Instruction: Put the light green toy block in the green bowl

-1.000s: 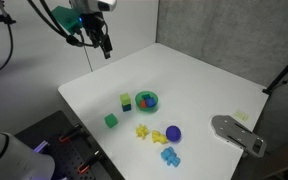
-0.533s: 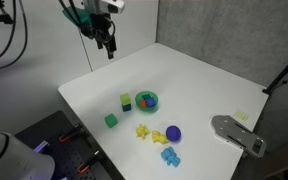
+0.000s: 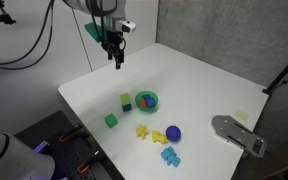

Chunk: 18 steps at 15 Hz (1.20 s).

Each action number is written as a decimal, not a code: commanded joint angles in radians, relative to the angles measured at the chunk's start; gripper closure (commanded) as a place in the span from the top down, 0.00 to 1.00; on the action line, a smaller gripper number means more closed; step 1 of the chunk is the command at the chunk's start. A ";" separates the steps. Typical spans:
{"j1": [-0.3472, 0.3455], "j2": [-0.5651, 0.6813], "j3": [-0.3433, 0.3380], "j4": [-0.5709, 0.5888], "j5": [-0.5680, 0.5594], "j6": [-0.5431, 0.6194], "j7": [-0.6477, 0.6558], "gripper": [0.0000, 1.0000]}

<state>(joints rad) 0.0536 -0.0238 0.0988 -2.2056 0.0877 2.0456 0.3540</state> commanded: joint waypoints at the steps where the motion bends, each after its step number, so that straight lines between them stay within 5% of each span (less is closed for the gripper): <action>1: 0.017 0.114 -0.003 0.032 -0.035 0.097 0.070 1.00; 7: 0.054 0.248 -0.026 0.029 -0.050 0.300 0.141 1.00; 18: 0.070 0.324 -0.058 0.042 -0.070 0.355 0.144 1.00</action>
<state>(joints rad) 0.1045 0.2426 0.0676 -2.1871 0.0537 2.3635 0.4714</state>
